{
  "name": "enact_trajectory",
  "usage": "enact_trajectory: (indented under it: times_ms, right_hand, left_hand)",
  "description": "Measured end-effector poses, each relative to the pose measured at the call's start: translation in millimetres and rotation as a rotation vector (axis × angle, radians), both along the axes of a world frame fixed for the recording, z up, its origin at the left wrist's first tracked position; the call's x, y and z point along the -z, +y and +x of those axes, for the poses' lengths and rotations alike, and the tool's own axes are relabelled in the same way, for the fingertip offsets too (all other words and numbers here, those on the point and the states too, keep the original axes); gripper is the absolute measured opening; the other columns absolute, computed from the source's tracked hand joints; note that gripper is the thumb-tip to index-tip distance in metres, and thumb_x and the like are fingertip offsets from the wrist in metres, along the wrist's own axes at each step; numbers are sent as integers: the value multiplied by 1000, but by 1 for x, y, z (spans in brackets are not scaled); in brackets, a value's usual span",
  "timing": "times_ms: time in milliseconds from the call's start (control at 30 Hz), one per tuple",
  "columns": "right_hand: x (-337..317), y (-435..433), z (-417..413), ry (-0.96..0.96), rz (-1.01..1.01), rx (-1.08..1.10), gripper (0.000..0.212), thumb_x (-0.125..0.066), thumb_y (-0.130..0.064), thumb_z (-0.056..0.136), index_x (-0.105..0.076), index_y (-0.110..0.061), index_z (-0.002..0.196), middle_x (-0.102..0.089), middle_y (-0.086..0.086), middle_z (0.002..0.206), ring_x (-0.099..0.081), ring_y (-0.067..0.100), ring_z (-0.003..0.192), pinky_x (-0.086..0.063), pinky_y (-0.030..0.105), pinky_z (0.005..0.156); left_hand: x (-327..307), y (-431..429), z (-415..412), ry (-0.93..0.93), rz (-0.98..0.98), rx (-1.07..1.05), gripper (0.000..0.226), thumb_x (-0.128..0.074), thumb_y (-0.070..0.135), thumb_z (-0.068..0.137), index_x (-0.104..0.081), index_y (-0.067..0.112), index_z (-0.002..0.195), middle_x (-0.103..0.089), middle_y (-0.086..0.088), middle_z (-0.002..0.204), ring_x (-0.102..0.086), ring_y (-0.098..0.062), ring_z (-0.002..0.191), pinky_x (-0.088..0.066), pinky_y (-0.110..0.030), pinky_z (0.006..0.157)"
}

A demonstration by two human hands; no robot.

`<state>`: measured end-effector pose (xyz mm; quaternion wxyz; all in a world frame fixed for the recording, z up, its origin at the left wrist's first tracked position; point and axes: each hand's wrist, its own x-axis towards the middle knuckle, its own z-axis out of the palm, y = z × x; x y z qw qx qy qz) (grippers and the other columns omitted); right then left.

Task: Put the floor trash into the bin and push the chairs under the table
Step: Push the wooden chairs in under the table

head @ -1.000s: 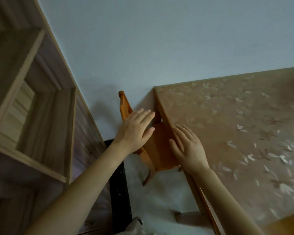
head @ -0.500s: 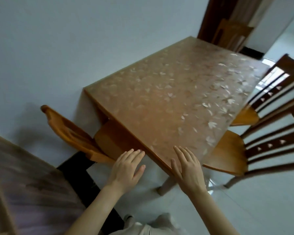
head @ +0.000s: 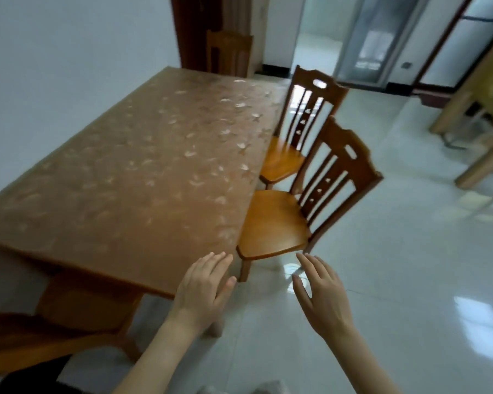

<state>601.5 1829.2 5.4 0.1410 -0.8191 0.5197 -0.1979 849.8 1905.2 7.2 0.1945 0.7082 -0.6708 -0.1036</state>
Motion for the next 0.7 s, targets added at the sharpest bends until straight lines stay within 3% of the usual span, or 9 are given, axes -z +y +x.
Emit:
enact_trajectory:
  times_ms: [133, 267, 400, 567, 700]
  right_hand:
    - [-9, -20, -83, -17, -70, 179, 52, -39, -43, 97, -57, -12, 134, -62, 5, 131, -54, 27, 124, -42, 40, 103]
    - [-11, -23, -166, -3, -88, 371, 51, -39, -41, 96, -57, -12, 134, -63, 6, 130, -54, 29, 123, -44, 41, 102]
    - [-2, -17, -233, 13, -63, 538, 52, -38, -42, 97, -57, -10, 134, -63, 5, 129, -54, 28, 122, -44, 41, 102]
    - [24, -30, -283, -1, -12, 654, 51, -39, -41, 97, -58, -8, 132, -65, 6, 123, -59, 28, 116, -49, 46, 96]
    - [32, -90, -308, -19, -7, 666, 49, -39, -39, 97, -59, -9, 130, -66, 5, 120, -61, 26, 111, -51, 43, 94]
  left_hand:
    - [-12, -64, -76, 16, -53, 176, 54, -31, 49, 98, -57, 17, 132, -58, -2, 134, -51, -22, 128, -31, -34, 107]
    - [-21, -113, -161, 9, -103, 356, 54, -32, 45, 97, -61, 12, 128, -62, -6, 129, -56, -26, 122, -29, -36, 105]
    - [-12, -153, -233, -4, -69, 530, 51, -32, 46, 98, -57, 16, 133, -59, -1, 133, -52, -20, 126, -29, -29, 106]
    - [8, -202, -295, 25, -10, 700, 54, -30, 50, 99, -55, 16, 134, -60, -1, 132, -54, -20, 123, -43, -36, 104]
    - [21, -268, -329, 37, 1, 724, 52, -34, 48, 97, -55, 17, 135, -59, 1, 133, -53, -18, 124, -45, -38, 104]
